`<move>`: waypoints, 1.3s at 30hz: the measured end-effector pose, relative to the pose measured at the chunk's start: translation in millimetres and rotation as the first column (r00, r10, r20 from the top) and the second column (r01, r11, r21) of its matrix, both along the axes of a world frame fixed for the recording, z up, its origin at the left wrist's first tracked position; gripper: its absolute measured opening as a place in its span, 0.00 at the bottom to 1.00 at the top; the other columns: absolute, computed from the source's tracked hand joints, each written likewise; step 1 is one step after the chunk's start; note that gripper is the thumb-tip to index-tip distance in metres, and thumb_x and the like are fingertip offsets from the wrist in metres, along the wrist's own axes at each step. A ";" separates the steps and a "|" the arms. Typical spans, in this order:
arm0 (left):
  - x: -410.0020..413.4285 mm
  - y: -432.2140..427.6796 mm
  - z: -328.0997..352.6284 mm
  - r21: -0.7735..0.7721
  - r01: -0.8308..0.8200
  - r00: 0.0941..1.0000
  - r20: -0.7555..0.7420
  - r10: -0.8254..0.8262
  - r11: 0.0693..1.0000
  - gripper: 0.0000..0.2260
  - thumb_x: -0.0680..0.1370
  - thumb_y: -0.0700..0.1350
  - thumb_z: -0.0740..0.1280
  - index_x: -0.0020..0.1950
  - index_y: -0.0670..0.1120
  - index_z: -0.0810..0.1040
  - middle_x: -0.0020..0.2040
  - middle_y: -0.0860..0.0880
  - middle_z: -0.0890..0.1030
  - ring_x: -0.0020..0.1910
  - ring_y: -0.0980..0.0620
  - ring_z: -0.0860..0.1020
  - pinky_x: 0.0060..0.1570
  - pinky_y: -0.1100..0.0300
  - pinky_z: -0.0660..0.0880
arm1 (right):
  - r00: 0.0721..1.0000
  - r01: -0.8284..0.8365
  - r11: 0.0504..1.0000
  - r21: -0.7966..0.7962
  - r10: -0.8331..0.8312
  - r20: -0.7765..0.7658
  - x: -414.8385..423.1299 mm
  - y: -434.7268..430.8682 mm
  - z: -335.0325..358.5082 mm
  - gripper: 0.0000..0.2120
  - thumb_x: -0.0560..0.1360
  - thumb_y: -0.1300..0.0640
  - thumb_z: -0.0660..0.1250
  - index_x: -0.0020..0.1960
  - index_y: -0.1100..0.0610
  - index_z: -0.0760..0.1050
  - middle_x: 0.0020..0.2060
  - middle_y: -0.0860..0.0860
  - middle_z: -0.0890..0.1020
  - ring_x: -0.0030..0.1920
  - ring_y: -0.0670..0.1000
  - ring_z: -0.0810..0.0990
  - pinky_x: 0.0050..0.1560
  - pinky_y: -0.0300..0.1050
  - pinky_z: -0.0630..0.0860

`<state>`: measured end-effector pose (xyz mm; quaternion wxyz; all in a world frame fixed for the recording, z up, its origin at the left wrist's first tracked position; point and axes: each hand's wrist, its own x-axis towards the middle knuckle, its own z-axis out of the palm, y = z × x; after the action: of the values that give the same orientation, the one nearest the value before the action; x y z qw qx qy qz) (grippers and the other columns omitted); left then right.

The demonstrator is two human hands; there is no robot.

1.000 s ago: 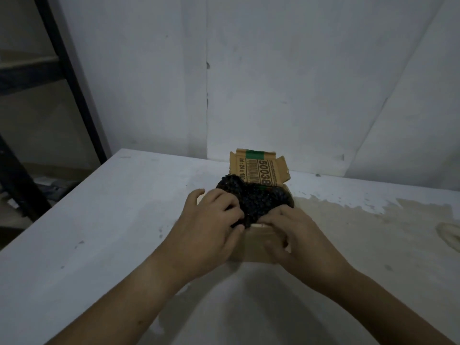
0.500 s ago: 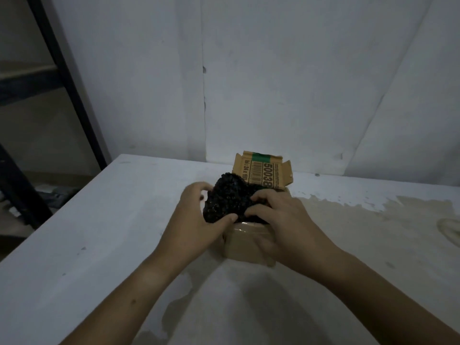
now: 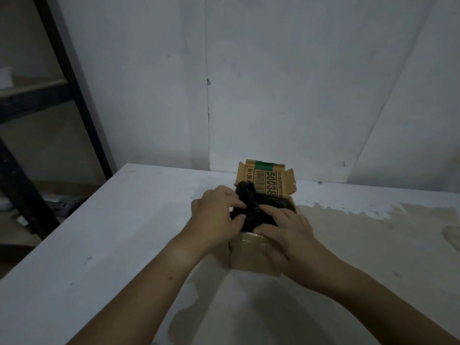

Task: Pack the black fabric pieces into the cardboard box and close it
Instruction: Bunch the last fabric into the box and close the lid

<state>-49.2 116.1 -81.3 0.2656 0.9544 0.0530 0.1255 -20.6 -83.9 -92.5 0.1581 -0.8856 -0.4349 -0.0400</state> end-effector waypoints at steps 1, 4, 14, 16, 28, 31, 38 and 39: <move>3.6 -1.4 0.4 0.038 -0.030 0.999 -0.041 0.031 0.999 0.10 0.76 0.53 0.70 0.57 0.59 0.81 0.65 0.54 0.71 0.68 0.52 0.66 0.61 0.56 0.60 | 1.000 -0.012 1.000 0.025 0.012 -0.015 0.0 -1.4 0.0 0.14 0.79 0.49 0.63 0.63 0.40 0.75 0.76 0.46 0.61 0.75 0.50 0.58 0.71 0.48 0.53; 10.8 0.1 -1.7 -0.026 -0.050 0.989 -0.137 0.046 0.998 0.05 0.76 0.55 0.70 0.50 0.62 0.76 0.62 0.53 0.69 0.66 0.49 0.67 0.57 0.55 0.61 | 0.998 -0.052 0.993 0.109 0.054 -0.016 4.3 -3.1 3.7 0.11 0.75 0.52 0.68 0.57 0.44 0.79 0.72 0.46 0.69 0.71 0.47 0.66 0.68 0.44 0.63; 14.1 11.2 6.0 -0.241 0.118 0.966 -0.195 -0.168 0.963 0.06 0.75 0.41 0.68 0.48 0.52 0.79 0.49 0.54 0.81 0.40 0.60 0.78 0.39 0.63 0.75 | 0.989 0.074 0.979 0.189 -0.048 -0.139 6.5 -3.4 11.6 0.23 0.67 0.59 0.72 0.60 0.49 0.76 0.56 0.41 0.72 0.54 0.40 0.72 0.53 0.28 0.69; 19.9 5.9 10.9 -0.168 0.103 0.963 -0.231 -0.140 0.980 0.09 0.73 0.40 0.69 0.50 0.50 0.75 0.46 0.54 0.77 0.40 0.59 0.75 0.35 0.63 0.71 | 0.994 0.052 0.991 0.120 -0.040 -0.105 7.2 0.6 15.4 0.23 0.67 0.58 0.70 0.62 0.49 0.77 0.56 0.41 0.76 0.55 0.43 0.74 0.55 0.35 0.72; 4.1 15.1 3.8 -0.074 0.212 0.976 -0.026 -0.215 0.974 0.22 0.81 0.52 0.59 0.76 0.61 0.64 0.72 0.59 0.63 0.59 0.55 0.76 0.59 0.57 0.74 | 1.000 0.001 0.969 -0.248 -0.005 -0.014 20.4 10.4 18.6 0.29 0.75 0.53 0.65 0.71 0.37 0.61 0.63 0.47 0.62 0.59 0.52 0.64 0.59 0.49 0.62; 8.8 14.9 2.7 0.071 0.106 0.988 -0.121 -0.097 0.992 0.21 0.81 0.57 0.58 0.74 0.59 0.69 0.76 0.54 0.63 0.67 0.49 0.71 0.65 0.51 0.71 | 0.999 -0.040 0.983 -0.179 0.039 -0.013 18.4 4.1 12.8 0.26 0.76 0.54 0.64 0.70 0.36 0.63 0.66 0.45 0.61 0.61 0.50 0.62 0.60 0.46 0.58; 28.5 13.4 9.3 -0.021 0.127 0.959 -0.254 -0.128 0.992 0.15 0.76 0.48 0.64 0.62 0.53 0.78 0.48 0.54 0.78 0.43 0.59 0.75 0.42 0.62 0.75 | 0.956 0.033 0.972 0.234 0.037 -0.291 35.1 -0.2 27.0 0.20 0.75 0.56 0.65 0.66 0.43 0.72 0.60 0.42 0.75 0.52 0.39 0.74 0.50 0.32 0.73; 30.4 15.0 9.0 -0.024 0.129 0.956 -0.264 -0.131 0.991 0.16 0.76 0.47 0.65 0.63 0.54 0.77 0.47 0.55 0.77 0.42 0.60 0.74 0.39 0.66 0.71 | 0.964 0.039 0.974 0.223 0.023 -0.266 40.6 4.6 30.6 0.19 0.77 0.56 0.65 0.66 0.44 0.73 0.58 0.42 0.77 0.50 0.39 0.75 0.48 0.32 0.73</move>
<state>-18.9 131.2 -72.3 0.2666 0.9632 0.0256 -0.0213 20.0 -79.3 -61.9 0.3150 -0.8608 -0.3987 0.0299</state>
